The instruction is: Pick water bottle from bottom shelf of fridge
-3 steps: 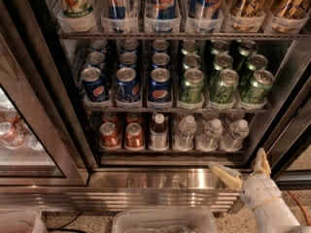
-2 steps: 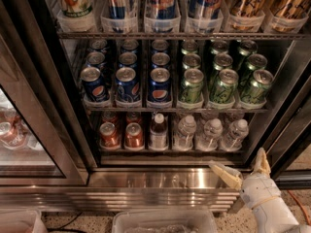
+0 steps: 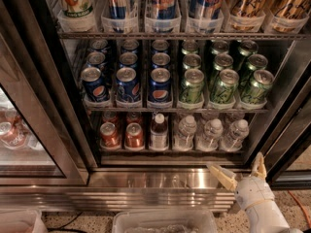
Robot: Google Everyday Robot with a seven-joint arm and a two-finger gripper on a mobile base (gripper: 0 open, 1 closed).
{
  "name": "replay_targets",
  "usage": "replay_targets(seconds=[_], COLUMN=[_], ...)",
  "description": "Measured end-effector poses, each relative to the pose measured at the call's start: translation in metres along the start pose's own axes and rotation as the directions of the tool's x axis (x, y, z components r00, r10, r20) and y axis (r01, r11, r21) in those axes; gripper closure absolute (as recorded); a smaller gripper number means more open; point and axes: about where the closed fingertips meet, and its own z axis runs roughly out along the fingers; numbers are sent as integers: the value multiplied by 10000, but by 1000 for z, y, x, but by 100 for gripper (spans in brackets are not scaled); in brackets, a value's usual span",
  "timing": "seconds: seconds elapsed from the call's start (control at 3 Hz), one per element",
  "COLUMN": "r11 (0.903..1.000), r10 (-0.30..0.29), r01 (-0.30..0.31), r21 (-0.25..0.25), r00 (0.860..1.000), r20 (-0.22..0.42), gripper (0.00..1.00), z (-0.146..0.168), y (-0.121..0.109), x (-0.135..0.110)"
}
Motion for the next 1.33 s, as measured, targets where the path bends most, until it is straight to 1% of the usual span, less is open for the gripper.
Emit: replay_targets(seconds=[0.33,0.67,1.0,1.33], r11=[10000,9999,9994,9994], r10=[0,-32,-275,-275], r01=[0,32,265,265], r21=[0,122,214,213], r00=[10000,10000,9983,9983], r20=[0,5,504,504], gripper=[0,0,0,0], z=[0,5,8,8], y=[0,-7,-11,-11], x=[0,7,3,3])
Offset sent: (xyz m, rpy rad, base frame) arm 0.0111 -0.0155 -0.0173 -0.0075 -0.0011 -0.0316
